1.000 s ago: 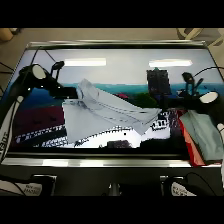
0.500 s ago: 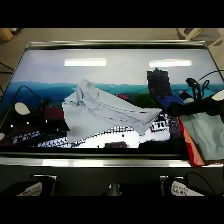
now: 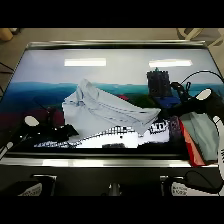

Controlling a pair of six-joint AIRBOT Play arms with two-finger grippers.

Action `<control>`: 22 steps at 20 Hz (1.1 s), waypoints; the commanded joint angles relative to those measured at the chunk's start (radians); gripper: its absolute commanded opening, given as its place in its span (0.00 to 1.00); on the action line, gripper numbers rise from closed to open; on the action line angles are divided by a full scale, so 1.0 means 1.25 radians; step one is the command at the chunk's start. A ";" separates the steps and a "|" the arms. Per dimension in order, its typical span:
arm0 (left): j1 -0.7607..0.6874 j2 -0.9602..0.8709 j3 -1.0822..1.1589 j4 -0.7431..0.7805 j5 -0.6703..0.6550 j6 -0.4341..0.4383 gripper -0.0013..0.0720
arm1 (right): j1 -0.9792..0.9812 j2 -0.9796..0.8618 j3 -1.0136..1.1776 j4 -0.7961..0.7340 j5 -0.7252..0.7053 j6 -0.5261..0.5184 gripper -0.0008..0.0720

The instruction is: Fold the shirts.

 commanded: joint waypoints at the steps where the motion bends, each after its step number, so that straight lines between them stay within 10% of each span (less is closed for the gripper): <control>1: -0.018 -0.013 -0.007 -0.004 0.084 -0.034 0.27 | 0.004 -0.030 0.000 0.000 -0.017 -0.001 0.98; 4: -0.018 -0.012 -0.002 -0.004 0.085 -0.018 0.05 | 0.004 -0.062 0.000 0.042 -0.061 0.018 0.98; 8: -0.018 0.013 -0.002 -0.004 0.073 -0.015 0.05 | 0.004 -0.048 0.013 0.114 -0.065 -0.125 0.98; 17: -0.018 0.068 0.002 -0.005 0.074 -0.016 0.05 | 0.098 -0.078 0.020 -0.008 -0.113 -0.172 0.95; 19: -0.018 0.085 0.008 -0.004 0.074 -0.012 0.05 | 0.136 -0.077 0.024 -0.016 -0.176 -0.208 0.55; 20: -0.018 0.098 0.016 -0.004 0.074 0.013 0.05 | 0.144 -0.070 0.034 -0.025 -0.178 -0.207 0.04; 22: -0.017 0.142 0.058 -0.003 0.074 0.081 0.05 | 0.141 -0.034 0.061 -0.024 -0.178 -0.167 0.04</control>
